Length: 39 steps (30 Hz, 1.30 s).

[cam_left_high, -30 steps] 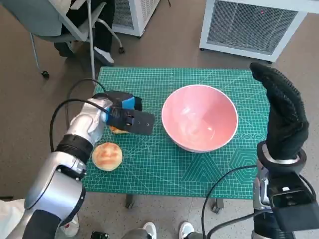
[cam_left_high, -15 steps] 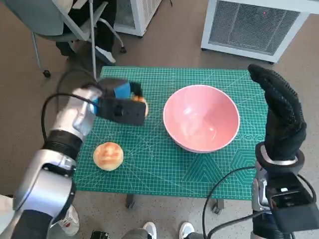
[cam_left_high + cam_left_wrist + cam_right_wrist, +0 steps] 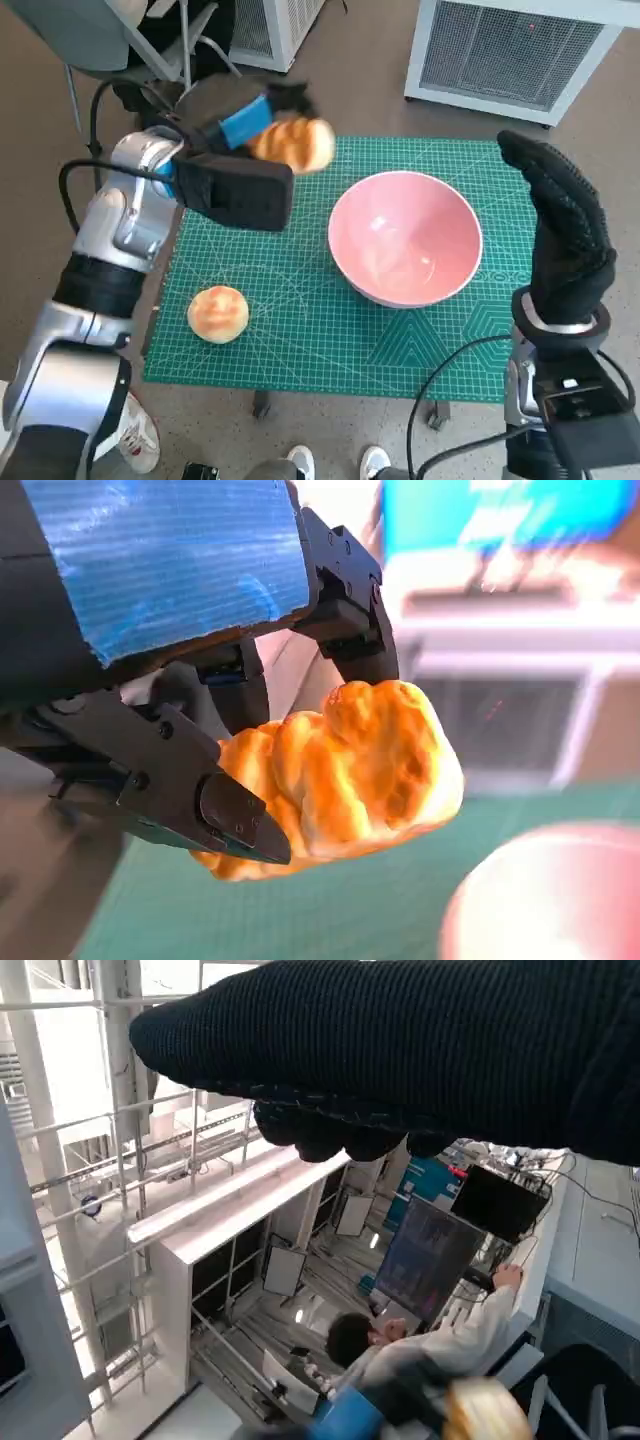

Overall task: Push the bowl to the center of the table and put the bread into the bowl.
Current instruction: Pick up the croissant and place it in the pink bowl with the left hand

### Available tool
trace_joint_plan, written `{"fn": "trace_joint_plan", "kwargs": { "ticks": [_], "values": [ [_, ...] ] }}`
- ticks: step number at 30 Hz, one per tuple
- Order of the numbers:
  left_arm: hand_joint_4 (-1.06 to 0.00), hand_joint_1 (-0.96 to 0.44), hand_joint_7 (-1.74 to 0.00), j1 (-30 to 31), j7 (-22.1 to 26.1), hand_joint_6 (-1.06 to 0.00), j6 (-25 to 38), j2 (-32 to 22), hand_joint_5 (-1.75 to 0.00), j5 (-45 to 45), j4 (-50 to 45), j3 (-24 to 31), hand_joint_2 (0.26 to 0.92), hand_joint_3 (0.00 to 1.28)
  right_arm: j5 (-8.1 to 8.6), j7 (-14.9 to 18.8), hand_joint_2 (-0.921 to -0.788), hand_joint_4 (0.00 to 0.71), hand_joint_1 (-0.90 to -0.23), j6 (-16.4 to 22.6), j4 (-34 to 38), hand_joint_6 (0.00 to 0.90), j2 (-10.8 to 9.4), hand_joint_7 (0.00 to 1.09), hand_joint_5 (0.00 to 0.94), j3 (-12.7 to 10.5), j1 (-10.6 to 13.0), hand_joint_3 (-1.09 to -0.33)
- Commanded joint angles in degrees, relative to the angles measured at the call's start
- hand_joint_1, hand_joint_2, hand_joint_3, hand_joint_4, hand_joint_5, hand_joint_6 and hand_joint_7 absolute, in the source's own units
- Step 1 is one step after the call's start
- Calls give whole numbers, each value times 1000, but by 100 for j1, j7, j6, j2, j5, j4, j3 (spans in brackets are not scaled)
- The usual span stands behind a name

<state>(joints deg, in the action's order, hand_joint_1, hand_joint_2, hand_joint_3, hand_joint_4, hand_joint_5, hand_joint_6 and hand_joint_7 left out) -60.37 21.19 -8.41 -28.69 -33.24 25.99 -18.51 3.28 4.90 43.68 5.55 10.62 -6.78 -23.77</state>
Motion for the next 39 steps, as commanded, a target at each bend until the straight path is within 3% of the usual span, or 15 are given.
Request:
{"fn": "trace_joint_plan", "kwargs": {
  "ticks": [1,10,19,21,23,24,26,29,32,39],
  "values": [
    [-719,2,-1186,302,-94,-644,-88,203,-1099,20,-540,-66,917,50,55,47,-921,454,-413,-17,-7,161,-25,666,5,8,129,-500],
    [-728,2,-1208,277,-29,-629,-507,637,-1077,65,-521,-316,920,48,2,16,-921,454,-411,-16,-78,162,-56,663,4,25,156,-501],
    [-749,2,-1222,109,-131,-605,-1140,1011,-1063,-15,303,-634,920,49,12,20,-921,455,-408,-31,-180,163,-31,662,4,-14,227,-501],
    [-727,2,-1235,44,-64,-586,-1232,1101,-1093,26,582,-681,920,68,16,20,-921,456,-408,-32,-204,163,-26,661,4,-25,251,-501],
    [-624,2,-1311,-24,22,-513,-1329,1160,-1197,47,853,-730,921,144,11,16,-921,456,-409,-41,-237,164,-27,659,4,-33,274,-500],
    [-545,9,-1199,-55,56,-463,-1382,1179,-1093,52,971,-750,907,162,8,13,-921,456,-409,-47,-253,165,-29,658,4,-35,285,-499],
    [-474,22,-640,-110,186,-457,-1515,1205,-529,84,1197,-796,895,100,-1,4,-921,456,-410,-65,-299,166,-28,656,4,-46,314,-498],
    [-373,1,-247,-164,303,-438,-1718,1188,-174,72,1376,-852,884,36,-14,-11,-921,455,-410,-92,-363,168,-29,653,3,-58,352,-497],
    [-259,-59,-90,-224,331,-387,-1972,1129,-56,19,1525,-893,854,13,-25,-23,-921,454,-408,-114,-409,170,-34,650,3,-70,378,-495],
    [-95,-154,-7,-297,432,-283,-2346,922,-5,40,1546,-827,820,2,-79,-53,-921,454,-407,-153,-455,173,-67,644,2,-83,398,-493]
  ]
}}
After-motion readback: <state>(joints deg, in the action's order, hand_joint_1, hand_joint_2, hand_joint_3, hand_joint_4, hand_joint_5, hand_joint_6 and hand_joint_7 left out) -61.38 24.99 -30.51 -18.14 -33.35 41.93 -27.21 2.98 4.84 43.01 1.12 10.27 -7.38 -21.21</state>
